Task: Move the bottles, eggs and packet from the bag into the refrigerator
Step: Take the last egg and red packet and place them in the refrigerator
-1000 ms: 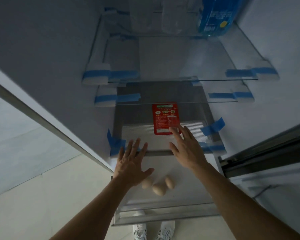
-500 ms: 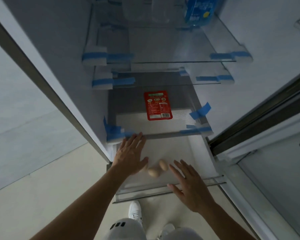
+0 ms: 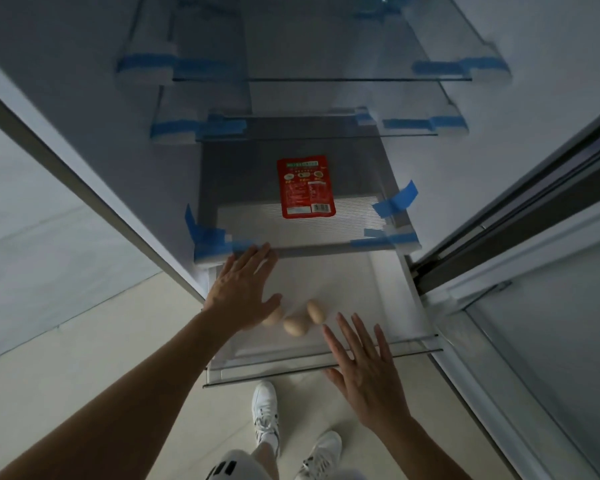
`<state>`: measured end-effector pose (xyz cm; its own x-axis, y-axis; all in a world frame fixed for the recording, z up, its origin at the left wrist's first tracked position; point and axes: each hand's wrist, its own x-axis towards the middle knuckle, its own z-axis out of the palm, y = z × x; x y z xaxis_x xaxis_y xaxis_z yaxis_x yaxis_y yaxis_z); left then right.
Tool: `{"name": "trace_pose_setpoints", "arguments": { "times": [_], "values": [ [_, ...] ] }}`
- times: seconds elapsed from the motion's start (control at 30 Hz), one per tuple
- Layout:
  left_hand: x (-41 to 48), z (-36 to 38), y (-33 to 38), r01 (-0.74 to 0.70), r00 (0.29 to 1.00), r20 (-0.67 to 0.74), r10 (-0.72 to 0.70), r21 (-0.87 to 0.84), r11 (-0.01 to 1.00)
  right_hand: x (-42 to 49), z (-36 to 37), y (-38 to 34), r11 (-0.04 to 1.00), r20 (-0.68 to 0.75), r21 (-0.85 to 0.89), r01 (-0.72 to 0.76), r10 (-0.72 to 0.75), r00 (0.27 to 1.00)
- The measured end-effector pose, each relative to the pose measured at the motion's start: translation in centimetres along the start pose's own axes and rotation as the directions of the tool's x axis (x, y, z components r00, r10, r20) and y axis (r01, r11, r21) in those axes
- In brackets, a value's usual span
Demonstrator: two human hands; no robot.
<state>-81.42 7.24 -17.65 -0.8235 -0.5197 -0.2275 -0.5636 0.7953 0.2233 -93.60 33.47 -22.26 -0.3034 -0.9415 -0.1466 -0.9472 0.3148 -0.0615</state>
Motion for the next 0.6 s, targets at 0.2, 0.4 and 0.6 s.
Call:
{"name": "trace_pose_setpoints", "arguments": {
  "times": [0.2,0.4,0.6],
  "values": [
    [-0.1,0.6,-0.2,-0.001,1.000,-0.032,0.001,0.002,1.000,0.3,0.9,0.2,0.999,-0.034,-0.041,-0.005,0.004,0.999],
    [0.0,1.0,-0.2,0.000,1.000,-0.014,0.001,0.039,0.999,1.1,1.3,0.6,0.998,-0.096,-0.069,0.015,-0.021,0.995],
    [-0.1,1.3,-0.6,-0.039,0.999,-0.014,0.040,0.060,0.997,5.7,0.1,1.3,0.999,-0.112,-0.041,-0.018,0.013,0.994]
  ]
}}
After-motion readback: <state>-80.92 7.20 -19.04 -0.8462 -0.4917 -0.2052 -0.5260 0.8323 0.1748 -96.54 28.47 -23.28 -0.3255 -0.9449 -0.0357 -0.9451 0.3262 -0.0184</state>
